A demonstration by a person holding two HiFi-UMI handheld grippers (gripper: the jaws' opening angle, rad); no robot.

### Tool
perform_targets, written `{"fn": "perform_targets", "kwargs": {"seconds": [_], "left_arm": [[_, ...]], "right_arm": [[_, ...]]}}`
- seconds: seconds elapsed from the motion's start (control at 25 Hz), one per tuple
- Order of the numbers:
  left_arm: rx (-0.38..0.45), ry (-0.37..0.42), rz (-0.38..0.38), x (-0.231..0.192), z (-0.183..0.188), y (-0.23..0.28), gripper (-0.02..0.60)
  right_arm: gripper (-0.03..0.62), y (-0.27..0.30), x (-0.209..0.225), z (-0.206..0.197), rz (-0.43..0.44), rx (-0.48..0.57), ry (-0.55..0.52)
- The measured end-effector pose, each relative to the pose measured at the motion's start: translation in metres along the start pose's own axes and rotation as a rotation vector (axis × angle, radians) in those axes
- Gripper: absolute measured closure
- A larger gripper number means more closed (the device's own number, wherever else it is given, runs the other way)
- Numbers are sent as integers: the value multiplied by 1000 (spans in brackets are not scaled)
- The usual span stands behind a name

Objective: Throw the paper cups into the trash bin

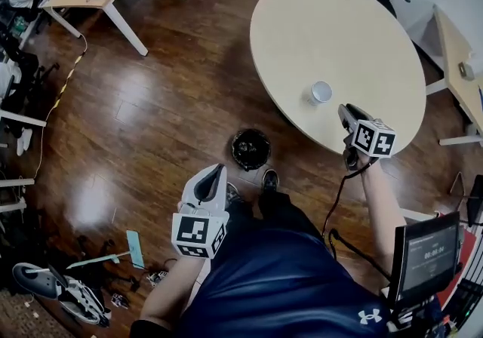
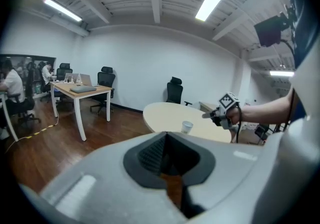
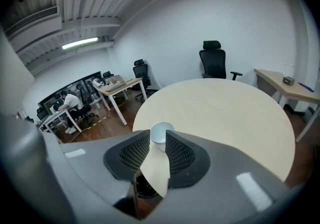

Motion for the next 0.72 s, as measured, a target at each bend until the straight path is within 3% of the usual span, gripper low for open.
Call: {"fn": "perform_targets", "kwargs": {"seconds": [0.4,0.72], "left_arm": [[9,-33,76,4,22,31,578],[0,-69,116,-8,15,32,578]], "right_arm": [[477,91,50,-24,-38,-198,-2],[491,110,53,-33,-55,-301,-33]]}}
Point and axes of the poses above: the fingertips, and each gripper's own axes: y forward along the fingers, x to its right, z out of its top, the point moved 4 cm from there along -y, backward along the fingers, and after that the axes turned 3 degrees about x, right-handed, at the moved point
